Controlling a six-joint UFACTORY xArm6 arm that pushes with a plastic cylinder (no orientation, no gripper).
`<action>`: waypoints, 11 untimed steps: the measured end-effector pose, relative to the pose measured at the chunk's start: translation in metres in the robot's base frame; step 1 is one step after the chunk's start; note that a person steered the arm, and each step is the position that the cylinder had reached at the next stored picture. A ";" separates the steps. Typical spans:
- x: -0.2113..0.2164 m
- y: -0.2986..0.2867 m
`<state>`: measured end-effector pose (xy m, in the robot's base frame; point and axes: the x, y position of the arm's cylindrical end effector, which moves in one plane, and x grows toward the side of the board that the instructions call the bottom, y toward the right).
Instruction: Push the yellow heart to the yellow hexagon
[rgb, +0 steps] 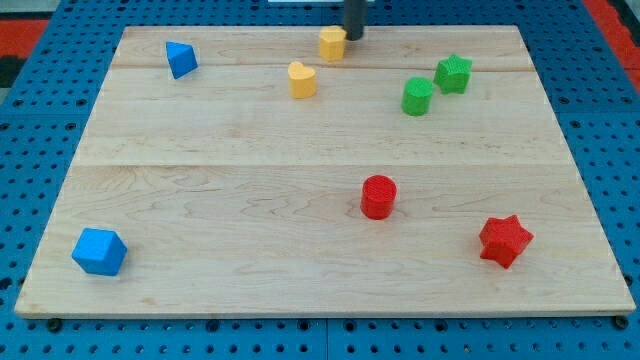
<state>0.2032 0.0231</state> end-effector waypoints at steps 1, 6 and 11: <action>0.000 -0.024; 0.144 -0.015; 0.072 -0.018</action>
